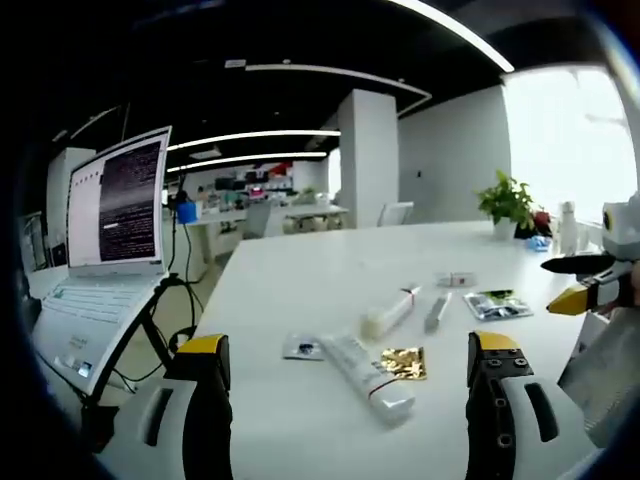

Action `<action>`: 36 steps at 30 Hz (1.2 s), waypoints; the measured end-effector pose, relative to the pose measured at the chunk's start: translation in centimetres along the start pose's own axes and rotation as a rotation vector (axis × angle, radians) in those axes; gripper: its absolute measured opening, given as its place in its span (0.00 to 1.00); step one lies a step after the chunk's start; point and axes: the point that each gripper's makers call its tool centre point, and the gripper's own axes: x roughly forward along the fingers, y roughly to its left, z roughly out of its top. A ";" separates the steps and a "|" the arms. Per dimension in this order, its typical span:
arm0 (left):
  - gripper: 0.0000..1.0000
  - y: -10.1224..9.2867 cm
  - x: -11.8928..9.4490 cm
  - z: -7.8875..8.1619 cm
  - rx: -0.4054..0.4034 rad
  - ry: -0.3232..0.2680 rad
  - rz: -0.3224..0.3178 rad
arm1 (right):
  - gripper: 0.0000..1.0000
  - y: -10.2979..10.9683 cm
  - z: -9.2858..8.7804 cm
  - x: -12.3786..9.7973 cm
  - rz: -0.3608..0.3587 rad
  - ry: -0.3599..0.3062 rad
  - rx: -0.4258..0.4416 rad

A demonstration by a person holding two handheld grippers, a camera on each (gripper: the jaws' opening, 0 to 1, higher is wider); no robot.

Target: Arrange the skincare products in the storage area until every visible bottle or jar stands upright without overlapping.

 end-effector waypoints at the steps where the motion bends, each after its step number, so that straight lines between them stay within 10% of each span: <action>1: 0.97 0.0 0.0 0.0 0.006 -0.001 0.002 | 0.99 0.0 0.0 0.0 0.001 0.002 0.001; 36: 0.97 -0.1 0.1 0.1 0.014 -0.009 -0.008 | 0.99 0.3 -0.7 0.2 0.017 0.032 -0.009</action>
